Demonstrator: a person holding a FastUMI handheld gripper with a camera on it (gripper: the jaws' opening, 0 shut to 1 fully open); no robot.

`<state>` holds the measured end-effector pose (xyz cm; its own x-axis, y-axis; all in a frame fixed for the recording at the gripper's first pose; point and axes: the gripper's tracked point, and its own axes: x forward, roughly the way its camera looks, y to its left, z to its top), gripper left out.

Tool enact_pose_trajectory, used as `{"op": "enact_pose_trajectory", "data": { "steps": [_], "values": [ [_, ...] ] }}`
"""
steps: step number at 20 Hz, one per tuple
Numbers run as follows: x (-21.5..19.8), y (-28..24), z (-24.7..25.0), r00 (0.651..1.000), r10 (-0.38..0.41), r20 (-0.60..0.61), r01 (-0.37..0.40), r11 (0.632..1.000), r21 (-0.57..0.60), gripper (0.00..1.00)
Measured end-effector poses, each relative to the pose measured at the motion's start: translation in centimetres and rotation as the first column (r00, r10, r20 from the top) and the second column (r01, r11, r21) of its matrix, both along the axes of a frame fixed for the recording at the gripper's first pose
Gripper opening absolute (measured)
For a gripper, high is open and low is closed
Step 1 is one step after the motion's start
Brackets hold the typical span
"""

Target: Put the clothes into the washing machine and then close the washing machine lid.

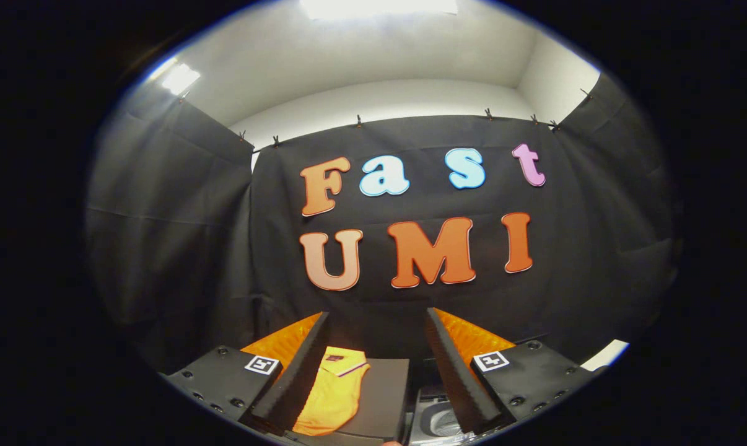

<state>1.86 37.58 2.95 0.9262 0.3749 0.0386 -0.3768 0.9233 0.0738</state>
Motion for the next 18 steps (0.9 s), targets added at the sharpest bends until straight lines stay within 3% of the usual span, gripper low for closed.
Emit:
{"op": "enact_pose_trajectory", "data": {
  "steps": [6,12,18],
  "values": [
    [2.5,9.1,-3.9,0.990,0.100,-0.101,-0.094,0.994,0.060,0.99],
    [6.1,14.5,-10.3,0.972,0.062,-0.225,-0.066,0.998,-0.010,0.98],
    [7.3,18.4,-18.0,0.925,0.027,-0.378,-0.080,0.989,-0.123,0.98]
  ]
}}
